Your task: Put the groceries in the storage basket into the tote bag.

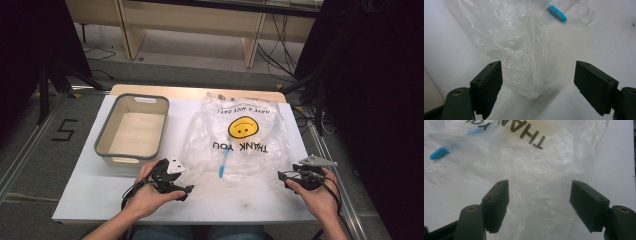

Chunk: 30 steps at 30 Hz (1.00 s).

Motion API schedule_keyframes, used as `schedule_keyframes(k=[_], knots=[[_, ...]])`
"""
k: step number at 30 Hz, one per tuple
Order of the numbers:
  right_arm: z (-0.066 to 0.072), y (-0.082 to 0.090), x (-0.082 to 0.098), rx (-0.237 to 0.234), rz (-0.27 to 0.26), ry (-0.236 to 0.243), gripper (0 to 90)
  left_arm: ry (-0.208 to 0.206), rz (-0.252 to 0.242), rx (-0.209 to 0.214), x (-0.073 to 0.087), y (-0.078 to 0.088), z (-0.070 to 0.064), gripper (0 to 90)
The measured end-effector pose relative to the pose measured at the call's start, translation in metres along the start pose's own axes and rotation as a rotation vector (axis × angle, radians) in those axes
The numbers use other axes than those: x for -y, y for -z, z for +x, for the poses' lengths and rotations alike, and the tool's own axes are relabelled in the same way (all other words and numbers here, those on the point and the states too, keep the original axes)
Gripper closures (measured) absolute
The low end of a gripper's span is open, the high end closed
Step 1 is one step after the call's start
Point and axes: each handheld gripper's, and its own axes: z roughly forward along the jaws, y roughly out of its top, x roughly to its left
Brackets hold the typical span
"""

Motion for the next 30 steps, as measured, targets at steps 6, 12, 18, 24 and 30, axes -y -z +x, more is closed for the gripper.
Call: schedule_keyframes(k=[6, 12, 18, 24, 30], knots=[[0.0042, -0.0029, 0.0014, -0.022, -0.004, 0.004, 31.2, 0.007, -0.015, -0.003, 0.0051, 0.0015, 0.0038, 21.4], [0.0044, -0.0058, 0.0020, -0.017, -0.011, 0.007, 31.1, -0.010, -0.026, -0.001, 0.0079, 0.0003, 0.0044, 20.5], [0.0066, -0.0069, 0.0018, -0.021, -0.015, 0.009, 31.2, -0.011, -0.028, 0.000, 0.0085, -0.0004, 0.0051, 20.5], [0.0063, -0.0055, 0.0024, -0.020, -0.027, 0.007, 31.2, -0.012, -0.026, -0.005, 0.0090, -0.0005, 0.0037, 21.4], [0.0066, -0.0048, 0.0030, -0.020, -0.028, 0.005, 31.2, -0.015, -0.026, -0.011, 0.0090, -0.0006, 0.0034, 21.8]])
